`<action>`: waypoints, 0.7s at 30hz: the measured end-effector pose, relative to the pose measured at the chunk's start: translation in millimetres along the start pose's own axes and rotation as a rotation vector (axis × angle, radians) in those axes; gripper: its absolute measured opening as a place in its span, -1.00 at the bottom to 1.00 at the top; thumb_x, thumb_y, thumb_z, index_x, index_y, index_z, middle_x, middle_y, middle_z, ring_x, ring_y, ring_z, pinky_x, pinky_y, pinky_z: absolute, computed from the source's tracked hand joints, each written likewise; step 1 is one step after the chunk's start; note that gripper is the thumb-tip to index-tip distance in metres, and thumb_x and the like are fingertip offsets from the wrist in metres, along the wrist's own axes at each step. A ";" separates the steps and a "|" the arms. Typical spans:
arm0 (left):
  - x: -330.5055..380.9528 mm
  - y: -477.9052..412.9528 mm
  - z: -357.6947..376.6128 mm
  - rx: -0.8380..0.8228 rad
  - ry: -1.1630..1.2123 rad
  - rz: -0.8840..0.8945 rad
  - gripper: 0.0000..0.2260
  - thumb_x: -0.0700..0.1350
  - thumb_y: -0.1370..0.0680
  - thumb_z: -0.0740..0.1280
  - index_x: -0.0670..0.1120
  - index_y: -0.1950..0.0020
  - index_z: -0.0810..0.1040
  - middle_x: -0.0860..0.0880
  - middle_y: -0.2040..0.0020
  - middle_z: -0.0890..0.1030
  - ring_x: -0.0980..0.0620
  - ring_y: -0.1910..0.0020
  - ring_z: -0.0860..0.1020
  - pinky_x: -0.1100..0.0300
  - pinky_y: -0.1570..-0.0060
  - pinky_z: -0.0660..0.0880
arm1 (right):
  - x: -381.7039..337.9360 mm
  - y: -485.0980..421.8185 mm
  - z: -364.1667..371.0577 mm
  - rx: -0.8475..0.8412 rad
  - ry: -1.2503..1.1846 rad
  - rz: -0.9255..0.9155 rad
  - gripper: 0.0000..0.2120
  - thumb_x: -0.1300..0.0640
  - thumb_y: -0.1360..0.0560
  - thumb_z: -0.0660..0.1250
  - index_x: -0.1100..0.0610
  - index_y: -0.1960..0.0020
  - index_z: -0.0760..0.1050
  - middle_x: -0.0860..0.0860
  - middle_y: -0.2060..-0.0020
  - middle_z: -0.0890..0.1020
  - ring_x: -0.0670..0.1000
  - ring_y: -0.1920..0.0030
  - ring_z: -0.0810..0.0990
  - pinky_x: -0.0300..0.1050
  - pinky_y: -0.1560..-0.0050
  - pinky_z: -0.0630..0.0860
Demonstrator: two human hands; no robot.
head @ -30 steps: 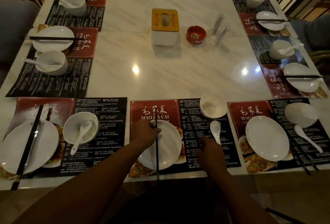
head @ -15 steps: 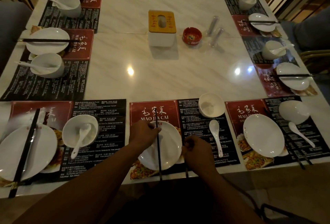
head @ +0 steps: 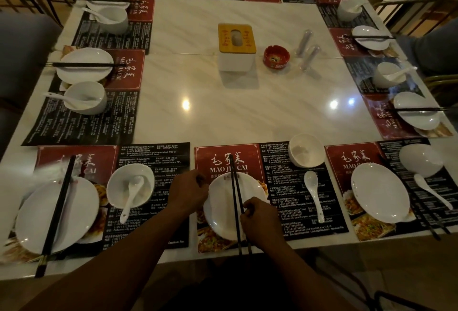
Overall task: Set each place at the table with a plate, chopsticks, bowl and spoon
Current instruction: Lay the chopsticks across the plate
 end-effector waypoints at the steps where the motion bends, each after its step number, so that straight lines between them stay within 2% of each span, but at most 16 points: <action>1: -1.4 0.6 0.5 -0.018 0.001 0.007 -0.83 -0.12 -0.51 0.44 -0.06 -0.09 0.67 0.01 -0.02 0.68 0.12 0.04 0.59 0.23 0.00 0.53 | -0.8 0.2 0.6 0.007 0.015 -0.008 -0.75 0.16 -0.47 0.41 0.05 -0.15 0.61 -0.07 0.10 0.69 -0.10 0.13 0.65 -0.21 0.08 0.63; 5: -4.4 2.8 4.4 -0.074 0.009 0.007 -0.75 -0.12 -0.51 0.46 -0.08 -0.18 0.64 0.00 -0.07 0.68 0.09 -0.02 0.61 0.16 -0.11 0.56 | -4.5 0.5 -0.4 0.034 0.016 -0.012 -0.76 0.09 -0.52 0.38 0.09 -0.18 0.61 0.00 0.01 0.70 -0.07 0.04 0.65 -0.32 0.07 0.52; 9: -5.0 4.2 7.8 -0.080 0.004 0.014 -0.76 -0.11 -0.50 0.46 -0.06 -0.17 0.64 0.01 -0.06 0.68 0.11 0.02 0.60 0.20 -0.05 0.56 | -6.7 -0.2 0.1 0.016 -0.002 0.000 -0.68 -0.05 -0.46 0.48 0.06 -0.15 0.57 -0.06 0.13 0.68 -0.15 0.18 0.61 -0.42 0.25 0.42; 11: -4.6 4.4 8.5 -0.084 0.007 0.021 -0.76 -0.12 -0.50 0.47 -0.05 -0.16 0.64 0.01 -0.06 0.68 0.11 0.02 0.61 0.21 -0.04 0.56 | -7.9 -0.9 0.8 -0.010 0.006 0.014 -0.63 -0.07 -0.42 0.52 0.04 -0.15 0.54 -0.07 0.15 0.65 -0.16 0.18 0.61 -0.42 0.30 0.41; 15: -5.3 4.8 7.5 -0.093 0.005 0.026 -0.75 -0.12 -0.48 0.49 -0.03 -0.15 0.66 0.02 -0.04 0.69 0.12 0.03 0.61 0.20 -0.04 0.56 | -8.8 -3.5 3.7 -0.018 0.032 0.019 -0.64 0.02 -0.39 0.54 0.07 -0.13 0.57 -0.07 0.16 0.66 -0.12 0.13 0.61 -0.35 0.15 0.48; 18: -7.7 4.6 7.8 -0.105 0.018 0.020 -0.75 -0.13 -0.47 0.49 -0.03 -0.14 0.66 0.02 -0.05 0.69 0.11 0.01 0.61 0.17 -0.08 0.57 | -9.0 -4.1 4.2 -0.022 0.030 0.009 -0.67 0.06 -0.40 0.54 0.07 -0.12 0.58 -0.05 0.12 0.67 -0.12 0.12 0.60 -0.42 0.20 0.39; 21: -9.2 4.6 8.5 -0.114 0.023 0.019 -0.75 -0.14 -0.47 0.49 -0.02 -0.14 0.66 0.03 -0.06 0.68 0.12 0.00 0.61 0.17 -0.09 0.56 | -9.8 -4.2 4.6 -0.029 0.039 0.009 -0.67 0.04 -0.40 0.53 0.05 -0.13 0.58 -0.07 0.13 0.67 -0.12 0.12 0.61 -0.35 0.12 0.45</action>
Point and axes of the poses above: each hand's wrist, its own y-axis away from the middle knuckle, its own z-axis out of the palm, x = y × z, the point moved 2 cm from there along -y, towards the middle knuckle
